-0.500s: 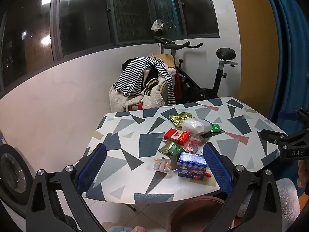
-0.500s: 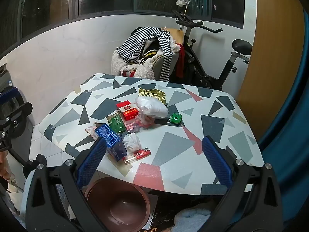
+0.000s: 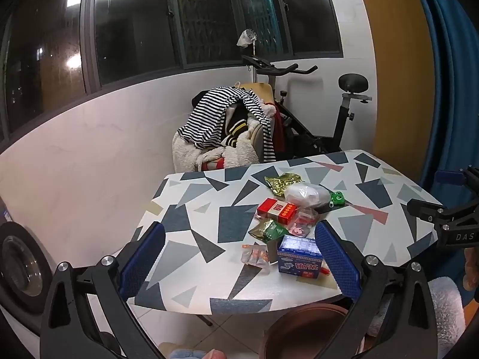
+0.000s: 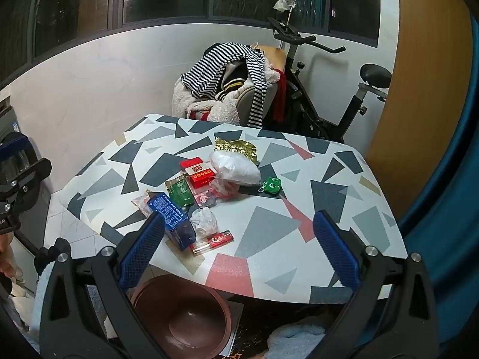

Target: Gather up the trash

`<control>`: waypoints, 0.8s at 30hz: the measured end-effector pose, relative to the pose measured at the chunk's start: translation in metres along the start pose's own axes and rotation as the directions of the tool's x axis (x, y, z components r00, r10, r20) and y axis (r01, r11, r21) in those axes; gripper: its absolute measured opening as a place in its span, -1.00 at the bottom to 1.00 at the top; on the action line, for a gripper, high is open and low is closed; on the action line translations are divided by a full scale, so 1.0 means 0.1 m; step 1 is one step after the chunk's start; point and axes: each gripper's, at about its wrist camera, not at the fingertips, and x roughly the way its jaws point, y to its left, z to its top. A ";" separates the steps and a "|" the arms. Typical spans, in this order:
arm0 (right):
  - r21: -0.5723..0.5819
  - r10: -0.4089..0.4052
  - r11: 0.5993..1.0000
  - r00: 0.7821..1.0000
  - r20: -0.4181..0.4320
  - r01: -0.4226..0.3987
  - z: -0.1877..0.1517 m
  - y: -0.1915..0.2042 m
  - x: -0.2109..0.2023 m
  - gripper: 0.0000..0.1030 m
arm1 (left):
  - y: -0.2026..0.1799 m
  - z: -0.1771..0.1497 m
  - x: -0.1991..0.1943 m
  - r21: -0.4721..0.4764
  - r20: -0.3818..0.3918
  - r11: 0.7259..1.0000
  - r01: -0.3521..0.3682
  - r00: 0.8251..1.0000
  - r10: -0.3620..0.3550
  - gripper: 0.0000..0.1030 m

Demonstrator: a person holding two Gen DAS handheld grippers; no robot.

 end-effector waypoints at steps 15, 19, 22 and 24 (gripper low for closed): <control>-0.004 -0.005 1.000 1.000 0.003 0.005 0.01 0.00 -0.01 0.89 | 0.10 -0.04 0.05 -0.001 -0.001 1.000 -0.012 1.000 0.012 0.91; -0.006 -0.006 1.000 1.000 0.004 0.006 0.01 0.00 -0.01 0.89 | 0.09 -0.03 0.05 0.001 -0.001 1.000 -0.012 1.000 0.012 0.91; -0.005 -0.007 1.000 1.000 0.003 0.007 0.01 -0.01 -0.02 0.89 | 0.10 -0.04 0.06 0.003 -0.002 1.000 -0.013 1.000 0.014 0.90; -0.003 -0.005 1.000 1.000 0.003 0.005 0.01 -0.01 -0.01 0.89 | 0.09 -0.05 0.05 0.004 0.001 1.000 -0.018 1.000 0.018 0.91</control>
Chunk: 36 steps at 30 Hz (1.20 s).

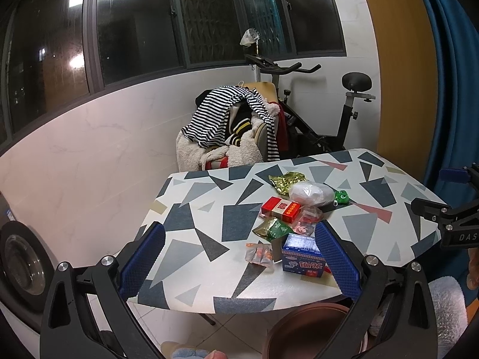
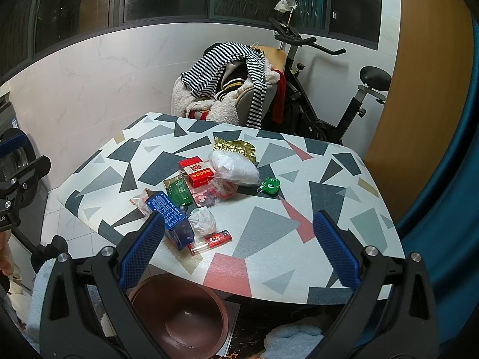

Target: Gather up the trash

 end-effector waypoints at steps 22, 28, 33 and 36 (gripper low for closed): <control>-0.005 -0.004 1.000 1.000 0.001 0.004 -0.03 0.00 0.01 0.89 | 0.02 -0.01 -0.01 -0.002 0.000 1.000 -0.004 1.000 0.004 0.91; -0.006 -0.004 1.000 1.000 0.001 0.004 -0.04 0.00 0.01 0.89 | 0.02 -0.01 -0.01 -0.002 -0.001 1.000 -0.003 1.000 0.003 0.91; -0.006 -0.004 1.000 1.000 0.002 0.004 -0.04 0.00 0.01 0.89 | 0.02 -0.01 -0.01 -0.002 -0.001 1.000 -0.004 1.000 0.004 0.91; -0.006 -0.004 1.000 1.000 0.002 0.004 -0.04 0.00 0.01 0.89 | 0.02 -0.01 -0.01 -0.003 -0.001 1.000 -0.003 1.000 0.003 0.91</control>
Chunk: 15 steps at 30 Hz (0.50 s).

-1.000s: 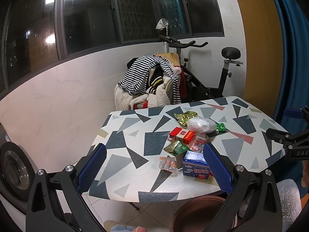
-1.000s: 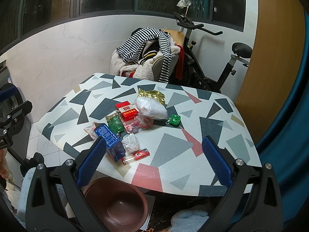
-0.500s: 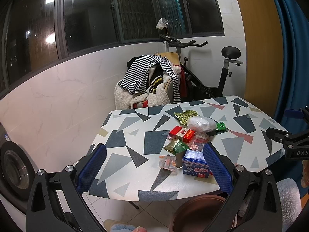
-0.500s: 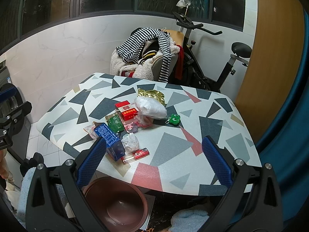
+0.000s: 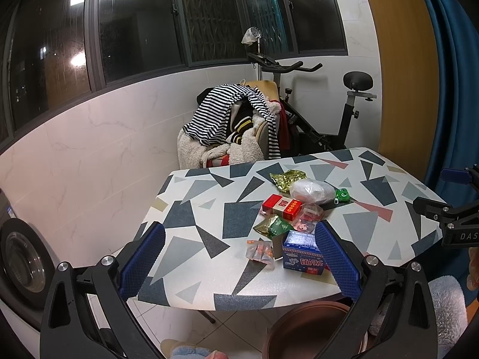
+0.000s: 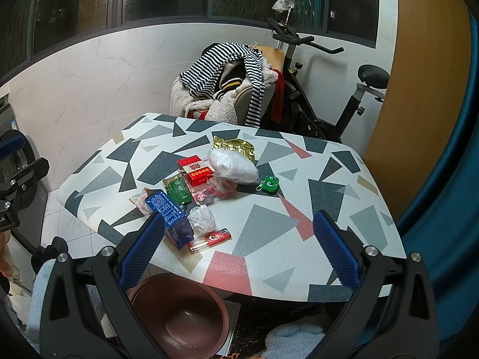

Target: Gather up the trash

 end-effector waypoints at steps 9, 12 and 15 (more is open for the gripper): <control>0.000 0.000 1.000 1.000 0.000 0.000 -0.01 0.00 0.00 0.89 | 0.00 0.00 0.00 -0.001 -0.001 1.000 -0.002 1.000 0.002 0.91; 0.001 0.002 1.000 1.000 0.000 -0.002 -0.01 0.01 0.01 0.89 | -0.01 -0.01 0.01 -0.001 -0.003 1.000 0.000 1.000 0.000 0.91; 0.000 0.003 1.000 1.000 -0.001 -0.003 -0.02 0.02 0.01 0.89 | -0.05 -0.10 0.02 -0.003 -0.010 1.000 0.000 1.000 0.000 0.91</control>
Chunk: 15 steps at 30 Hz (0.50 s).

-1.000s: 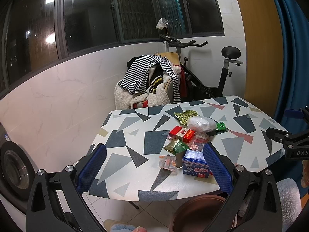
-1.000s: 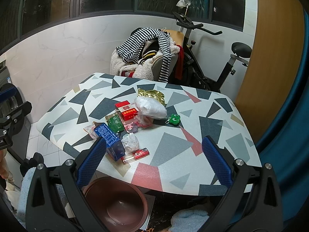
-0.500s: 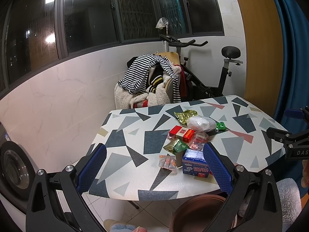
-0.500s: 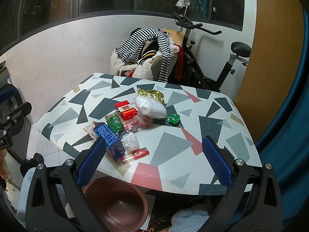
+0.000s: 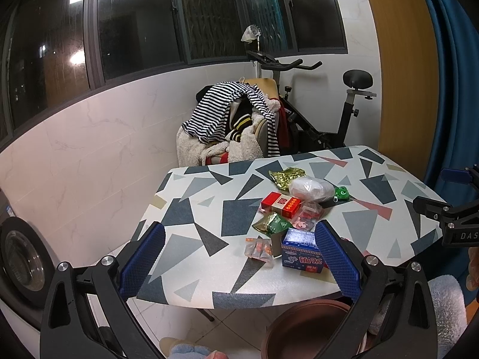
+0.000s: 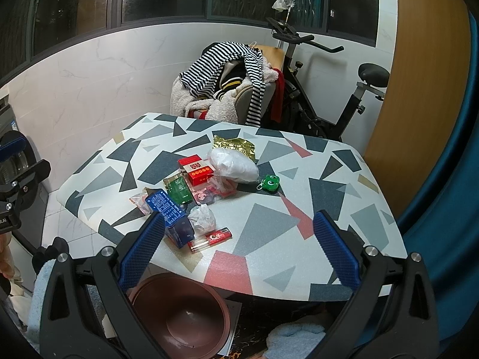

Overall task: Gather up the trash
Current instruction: 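Grasp the blue ice-cream box with the right tool while the left grasps the snack bag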

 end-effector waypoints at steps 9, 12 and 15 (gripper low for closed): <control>-0.014 0.065 0.998 0.998 0.005 -0.064 -0.11 0.02 0.13 0.89 | 0.13 -0.12 0.15 -0.069 -0.059 0.990 0.127 0.990 -0.131 0.91; -0.028 0.118 0.993 0.993 0.007 -0.118 -0.15 0.07 0.21 0.89 | 0.26 -0.16 0.33 -0.154 -0.112 0.981 0.119 0.984 -0.137 0.91; -0.059 0.181 0.981 0.983 -0.020 -0.182 -0.16 0.20 0.40 0.89 | 0.35 -0.26 0.47 -0.185 -0.138 0.974 0.133 0.978 -0.160 0.91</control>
